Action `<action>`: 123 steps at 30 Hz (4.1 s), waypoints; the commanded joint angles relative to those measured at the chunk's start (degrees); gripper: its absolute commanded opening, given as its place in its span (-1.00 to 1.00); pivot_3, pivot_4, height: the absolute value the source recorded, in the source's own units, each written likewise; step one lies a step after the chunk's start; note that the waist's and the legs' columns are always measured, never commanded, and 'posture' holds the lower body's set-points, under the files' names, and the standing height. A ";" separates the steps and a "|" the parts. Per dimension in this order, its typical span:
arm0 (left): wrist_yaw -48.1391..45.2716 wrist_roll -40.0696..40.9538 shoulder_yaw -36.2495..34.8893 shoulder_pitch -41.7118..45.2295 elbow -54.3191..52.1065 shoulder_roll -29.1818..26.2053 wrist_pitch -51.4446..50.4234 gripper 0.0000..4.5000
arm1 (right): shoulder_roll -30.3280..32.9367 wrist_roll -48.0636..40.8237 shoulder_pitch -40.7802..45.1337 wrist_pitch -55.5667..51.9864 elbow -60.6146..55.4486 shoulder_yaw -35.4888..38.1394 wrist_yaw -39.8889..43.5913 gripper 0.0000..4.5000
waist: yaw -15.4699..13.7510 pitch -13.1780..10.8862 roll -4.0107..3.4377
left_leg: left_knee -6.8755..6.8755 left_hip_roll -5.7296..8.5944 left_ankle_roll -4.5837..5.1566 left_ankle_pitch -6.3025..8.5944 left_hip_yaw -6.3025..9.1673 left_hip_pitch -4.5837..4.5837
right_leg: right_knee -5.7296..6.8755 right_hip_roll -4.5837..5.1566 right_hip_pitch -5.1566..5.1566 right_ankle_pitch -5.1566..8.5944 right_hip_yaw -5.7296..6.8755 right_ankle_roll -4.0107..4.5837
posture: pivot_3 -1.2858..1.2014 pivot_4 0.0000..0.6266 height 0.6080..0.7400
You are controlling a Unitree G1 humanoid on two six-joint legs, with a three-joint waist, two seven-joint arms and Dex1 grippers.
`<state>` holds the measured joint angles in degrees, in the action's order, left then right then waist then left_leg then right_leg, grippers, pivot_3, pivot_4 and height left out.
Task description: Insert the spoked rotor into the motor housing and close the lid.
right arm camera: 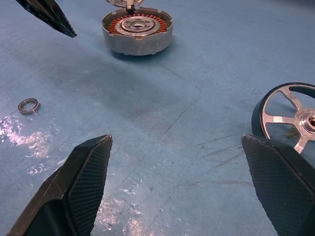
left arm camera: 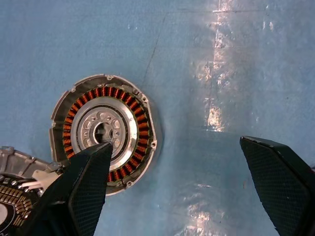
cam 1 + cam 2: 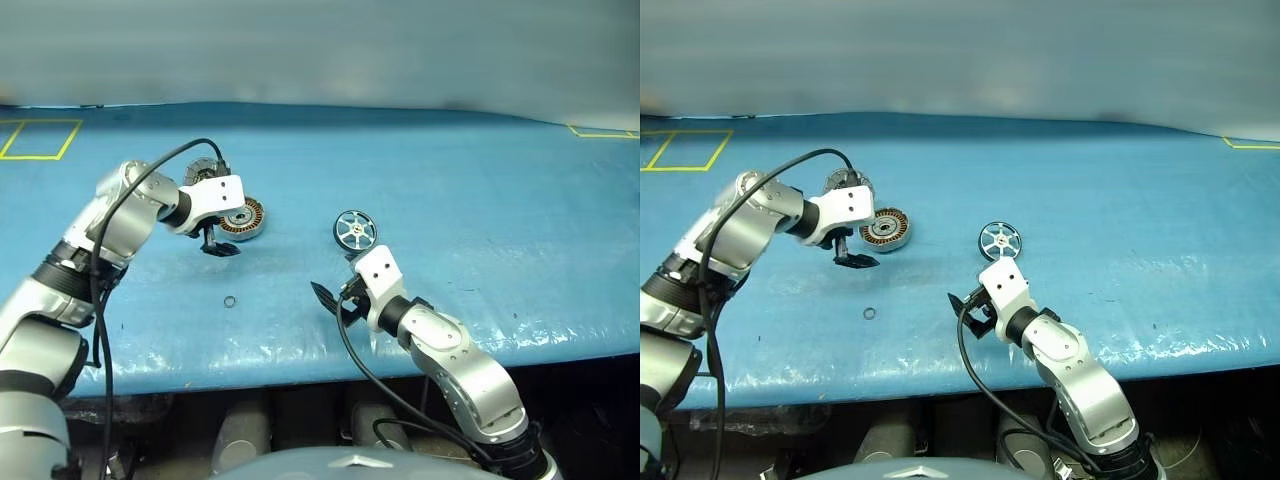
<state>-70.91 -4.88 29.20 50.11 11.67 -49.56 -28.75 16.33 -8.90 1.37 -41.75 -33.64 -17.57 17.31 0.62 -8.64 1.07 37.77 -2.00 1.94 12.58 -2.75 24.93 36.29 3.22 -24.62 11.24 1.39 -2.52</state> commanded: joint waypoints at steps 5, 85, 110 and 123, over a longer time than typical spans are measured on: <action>-3.54 -7.96 2.59 4.82 5.32 0.92 4.49 1.00 | -0.55 0.16 0.98 1.31 -0.01 -0.56 0.60 0.97 | -0.01 0.00 0.01 | 0.10 -0.01 0.00 0.00 0.01 0.00 | 0.09 -0.01 0.00 0.00 -0.01 0.00 | 0.03 -0.52 1.00; -2.65 -25.67 6.14 11.59 30.04 19.43 16.87 -0.06 | -2.15 1.19 -0.74 0.79 0.91 -1.25 -0.56 1.00 | 0.07 -0.02 0.11 | 0.55 -0.02 0.08 0.03 -0.05 -0.03 | 0.62 -0.19 -0.02 -0.03 -0.51 -0.08 | 0.03 -0.52 1.00; -10.94 -23.18 7.49 -2.04 -0.63 18.37 19.51 -0.06 | -3.29 1.94 -3.50 2.01 0.98 -0.48 -2.18 1.00 | -0.22 0.03 0.08 | 0.61 -0.03 0.13 0.03 -0.10 -0.17 | 0.64 -0.13 0.10 -0.03 -0.62 -0.10 | 0.03 -0.52 1.00; -14.26 -22.31 8.20 -5.19 -4.33 15.41 28.49 -0.06 | -3.57 1.81 -4.36 2.19 0.86 -0.03 -2.66 1.00 | -0.07 0.05 0.06 | 0.61 -0.05 0.13 0.04 -0.12 -0.21 | 0.64 -0.15 0.10 -0.02 -0.63 -0.10 | 0.03 -0.52 1.00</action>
<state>-83.09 -28.57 36.19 46.01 8.79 -33.76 -1.95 13.03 -7.08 -3.33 -41.16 -31.03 -18.13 14.67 0.55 -8.58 1.13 38.38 -2.06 2.07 12.62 -2.87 24.72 36.93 3.07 -24.51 11.21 0.76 -2.62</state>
